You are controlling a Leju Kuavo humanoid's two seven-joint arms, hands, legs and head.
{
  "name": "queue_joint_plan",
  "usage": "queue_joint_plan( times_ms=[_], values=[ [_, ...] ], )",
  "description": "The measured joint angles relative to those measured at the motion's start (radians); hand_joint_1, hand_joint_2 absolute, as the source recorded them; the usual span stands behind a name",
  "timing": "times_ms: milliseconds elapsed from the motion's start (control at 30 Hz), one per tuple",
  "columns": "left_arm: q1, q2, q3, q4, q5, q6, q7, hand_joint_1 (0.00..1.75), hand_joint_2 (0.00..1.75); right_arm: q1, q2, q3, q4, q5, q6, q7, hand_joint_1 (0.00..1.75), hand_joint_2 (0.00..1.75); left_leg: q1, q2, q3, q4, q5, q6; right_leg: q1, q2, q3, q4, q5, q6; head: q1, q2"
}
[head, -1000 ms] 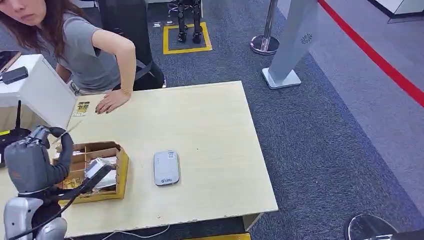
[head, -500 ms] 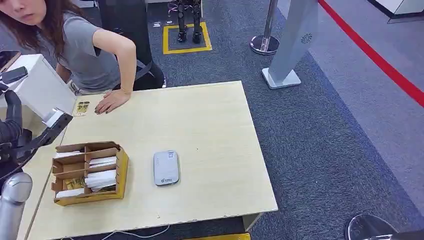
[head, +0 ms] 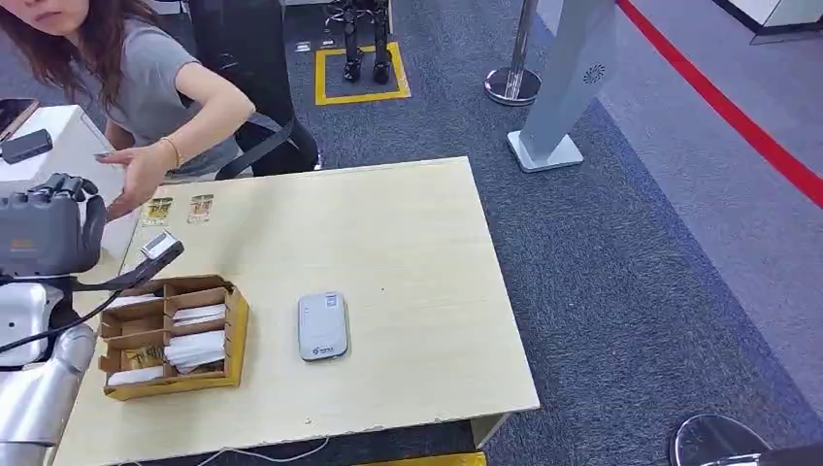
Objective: Pass the card to the sensor for recognition and then transmit it.
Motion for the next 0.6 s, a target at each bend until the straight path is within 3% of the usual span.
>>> queue_joint_plan(
  times_ms=[367,400,433,600],
  values=[
    [-0.010,-0.028,-0.045,0.028,0.000,0.000,-0.003,1.75,1.75,-0.001,0.000,0.013,0.000,-0.001,0.007,0.000,0.00,0.00,0.000,0.000,0.000,0.000,0.000,0.000,0.000,0.000,0.000,0.000,0.000,0.000,0.000,0.000],
    [-0.010,-0.030,-0.047,0.029,0.000,0.000,-0.003,0.72,1.75,-0.001,0.000,0.013,0.000,-0.002,0.009,0.000,0.00,0.00,0.000,0.000,0.000,0.000,0.000,0.000,0.000,0.000,0.000,0.000,0.000,0.000,0.000,0.000],
    [-0.010,-0.031,-0.047,0.030,0.000,0.000,-0.003,0.00,1.75,-0.001,0.000,0.013,0.000,-0.002,0.009,0.000,0.00,0.00,0.000,0.000,0.000,0.000,0.000,0.000,0.000,0.000,0.000,0.000,0.000,0.000,0.000,0.000],
    [-0.009,-0.035,-0.048,0.033,0.005,0.018,0.006,0.00,1.75,0.001,0.000,0.013,0.000,-0.006,0.008,0.000,0.00,0.00,0.000,0.000,0.000,0.000,0.000,0.000,0.000,0.000,0.000,0.000,0.000,0.000,0.000,0.000]
  ],
)
